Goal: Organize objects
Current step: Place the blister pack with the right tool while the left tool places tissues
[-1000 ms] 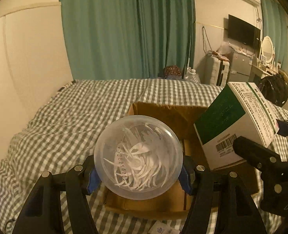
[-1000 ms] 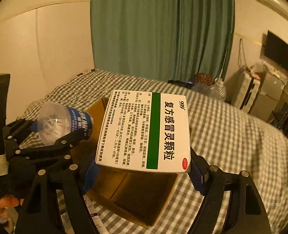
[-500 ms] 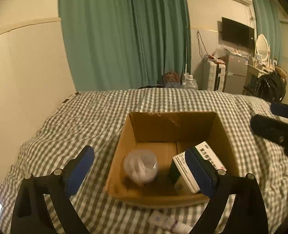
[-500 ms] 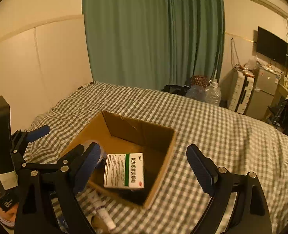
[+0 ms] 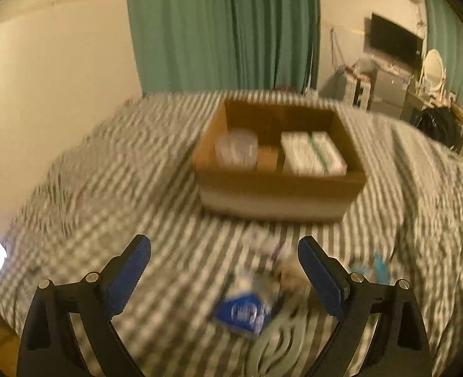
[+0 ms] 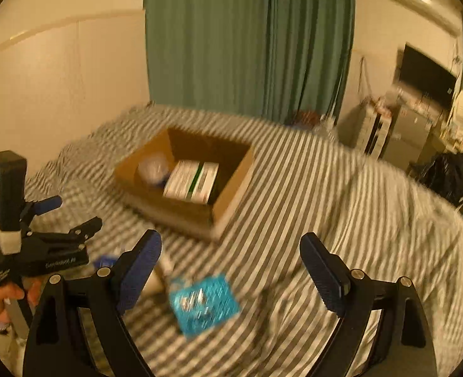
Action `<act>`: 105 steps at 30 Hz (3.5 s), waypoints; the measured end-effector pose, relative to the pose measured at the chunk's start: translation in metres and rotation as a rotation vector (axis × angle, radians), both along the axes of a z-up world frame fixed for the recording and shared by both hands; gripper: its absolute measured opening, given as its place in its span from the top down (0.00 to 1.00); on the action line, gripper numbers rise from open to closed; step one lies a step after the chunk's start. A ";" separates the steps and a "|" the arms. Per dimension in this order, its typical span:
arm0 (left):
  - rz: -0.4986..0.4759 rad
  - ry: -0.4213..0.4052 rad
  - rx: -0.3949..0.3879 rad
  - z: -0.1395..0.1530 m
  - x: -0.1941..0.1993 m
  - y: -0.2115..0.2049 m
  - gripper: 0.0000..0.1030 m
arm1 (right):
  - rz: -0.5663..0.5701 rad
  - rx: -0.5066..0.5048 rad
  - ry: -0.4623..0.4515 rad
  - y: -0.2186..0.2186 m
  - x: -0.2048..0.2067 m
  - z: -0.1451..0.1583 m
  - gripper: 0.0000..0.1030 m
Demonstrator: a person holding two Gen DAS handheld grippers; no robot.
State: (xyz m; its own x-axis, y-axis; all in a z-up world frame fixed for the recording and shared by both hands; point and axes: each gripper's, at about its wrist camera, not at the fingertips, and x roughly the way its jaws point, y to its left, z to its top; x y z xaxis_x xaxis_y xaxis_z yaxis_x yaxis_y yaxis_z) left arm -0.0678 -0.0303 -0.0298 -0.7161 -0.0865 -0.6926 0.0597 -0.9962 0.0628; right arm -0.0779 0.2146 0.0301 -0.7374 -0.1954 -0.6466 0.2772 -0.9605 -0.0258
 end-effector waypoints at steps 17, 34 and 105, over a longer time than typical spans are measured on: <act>-0.031 -0.172 -0.017 -0.090 -0.003 0.000 0.12 | 0.058 0.120 -0.196 -0.034 0.002 -0.129 0.26; -0.157 -0.183 0.006 -0.097 -0.002 0.021 0.72 | -0.022 0.086 -0.123 -0.010 0.009 -0.103 0.91; -0.165 0.036 0.070 -0.005 -0.135 0.023 0.24 | 0.035 0.029 0.068 -0.062 -0.164 0.002 0.34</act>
